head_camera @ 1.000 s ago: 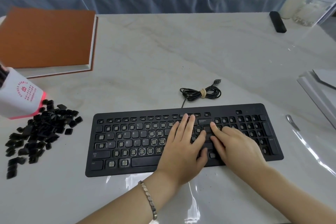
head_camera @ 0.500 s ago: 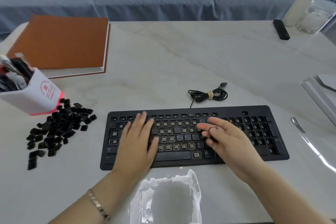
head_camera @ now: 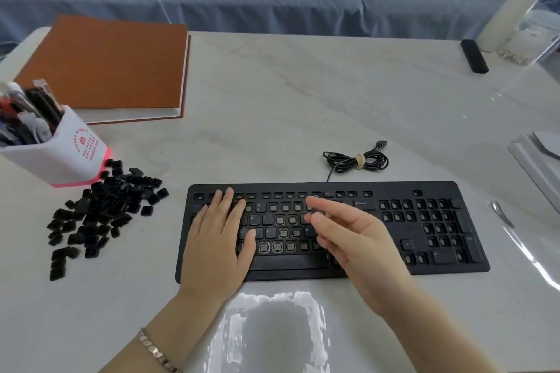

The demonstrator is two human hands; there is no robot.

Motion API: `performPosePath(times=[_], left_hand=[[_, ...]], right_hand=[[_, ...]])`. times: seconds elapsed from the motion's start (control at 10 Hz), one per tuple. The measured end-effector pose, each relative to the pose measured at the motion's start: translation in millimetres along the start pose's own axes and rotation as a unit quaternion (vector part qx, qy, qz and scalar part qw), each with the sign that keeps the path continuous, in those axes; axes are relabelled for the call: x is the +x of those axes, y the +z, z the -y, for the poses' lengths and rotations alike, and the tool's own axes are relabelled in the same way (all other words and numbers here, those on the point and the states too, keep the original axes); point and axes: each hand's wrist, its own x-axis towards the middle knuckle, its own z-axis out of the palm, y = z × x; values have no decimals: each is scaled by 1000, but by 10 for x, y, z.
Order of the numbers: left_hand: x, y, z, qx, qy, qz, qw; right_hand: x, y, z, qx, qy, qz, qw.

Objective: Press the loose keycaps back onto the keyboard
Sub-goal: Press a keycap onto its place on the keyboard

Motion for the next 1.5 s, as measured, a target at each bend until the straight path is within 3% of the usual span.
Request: performPosePath(times=[0.2,0.6,1.0,1.1,1.3,1.5], left_hand=[[0,-3,5,-8,-1,0,1000],[-6,5,0,-16,-2,-10,1000],[-6,-3,-1,-14,-7,2,1000],[-5,-5,-6,-11,-8,2,1000],[-11,-14,-17,-6,-15,0,1000],[-10,-20,-20,2,-14,1,1000]], right_hand=[[-72,93,94,-73,-121,-35,989],[-152,121,177,-160,-197,-75,964],[-115,30,57,-221,-213,-82,948],[-53,-44,-32,-289,-248,-82,921],[88,-452,-303,-332,-167,-124,920],[277,-1089,-205,-449,-151,-167,865]])
